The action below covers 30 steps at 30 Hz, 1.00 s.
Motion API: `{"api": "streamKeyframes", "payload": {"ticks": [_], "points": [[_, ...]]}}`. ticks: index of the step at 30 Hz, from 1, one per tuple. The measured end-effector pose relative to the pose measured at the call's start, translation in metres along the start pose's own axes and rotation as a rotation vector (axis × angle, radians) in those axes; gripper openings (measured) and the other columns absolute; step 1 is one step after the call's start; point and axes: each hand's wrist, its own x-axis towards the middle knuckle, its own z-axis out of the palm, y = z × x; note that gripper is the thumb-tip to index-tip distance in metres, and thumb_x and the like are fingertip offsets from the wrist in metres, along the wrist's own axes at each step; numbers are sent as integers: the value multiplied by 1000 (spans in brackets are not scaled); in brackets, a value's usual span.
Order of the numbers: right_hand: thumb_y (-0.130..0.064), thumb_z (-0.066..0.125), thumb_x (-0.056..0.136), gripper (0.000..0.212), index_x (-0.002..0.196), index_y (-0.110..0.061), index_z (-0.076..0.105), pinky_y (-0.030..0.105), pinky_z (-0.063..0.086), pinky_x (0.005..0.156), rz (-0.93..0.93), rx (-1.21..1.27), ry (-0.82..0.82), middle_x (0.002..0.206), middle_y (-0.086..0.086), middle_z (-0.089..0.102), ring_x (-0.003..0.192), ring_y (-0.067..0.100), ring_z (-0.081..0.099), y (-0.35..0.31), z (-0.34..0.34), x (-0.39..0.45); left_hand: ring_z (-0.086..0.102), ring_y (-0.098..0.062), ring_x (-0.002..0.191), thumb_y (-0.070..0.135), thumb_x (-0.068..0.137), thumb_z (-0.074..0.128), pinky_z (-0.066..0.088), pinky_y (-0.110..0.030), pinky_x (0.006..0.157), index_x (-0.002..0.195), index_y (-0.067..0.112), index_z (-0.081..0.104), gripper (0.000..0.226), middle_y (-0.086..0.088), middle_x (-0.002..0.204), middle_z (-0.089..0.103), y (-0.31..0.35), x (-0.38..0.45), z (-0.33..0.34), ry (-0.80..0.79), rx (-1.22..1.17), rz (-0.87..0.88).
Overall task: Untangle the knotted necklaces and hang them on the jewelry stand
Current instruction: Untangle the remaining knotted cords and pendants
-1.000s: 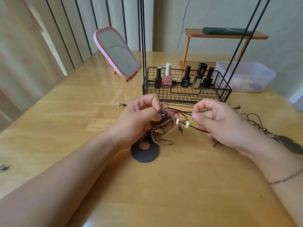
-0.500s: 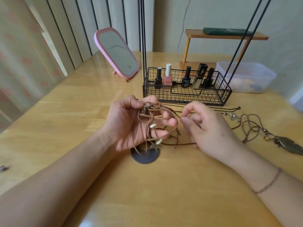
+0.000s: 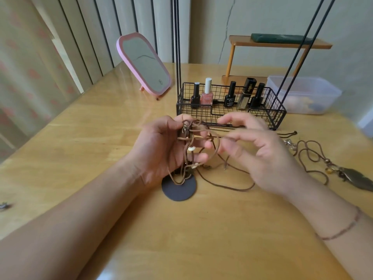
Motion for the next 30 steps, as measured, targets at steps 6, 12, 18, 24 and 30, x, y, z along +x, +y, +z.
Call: {"api": "streamKeyframes", "payload": {"ticks": [6,12,18,24,30], "points": [[-37,49,99,25,84,-22,64,36,51,80,-132,435,272,86,2,64,86,25,62,-4,-27,2,61,-24,81,13,100,47,52,-39,69,94,12,52,8,-12,93,62,-12,5,-5,153,719,200],[-33,42,101,27,83,-26,61,21,27,46,-43,605,294,54,-7,35,43,13,27,-8,-44,0,52,-9,68,42,92,61,47,-29,62,97,22,59,21,4,87,63,-20,0,-5,20,1279,304],[-47,60,90,28,71,-28,67,20,41,56,36,-45,499,57,0,60,53,5,49,9,-74,0,44,-7,58,46,95,54,39,-27,56,75,25,54,28,11,61,50,-12,-3,-10,-15,1543,274],[-96,39,70,53,75,-51,65,52,56,75,443,-466,609,63,-5,60,78,36,64,27,-95,0,50,-9,62,36,98,58,37,-16,57,83,24,65,21,10,63,54,9,-6,-22,-61,1643,194],[-49,66,89,30,72,-24,67,26,37,57,332,-422,308,54,-7,52,56,11,49,17,-74,0,54,-15,68,50,97,42,48,-35,64,82,24,60,35,6,70,58,13,-9,-24,-88,1775,156]]}}
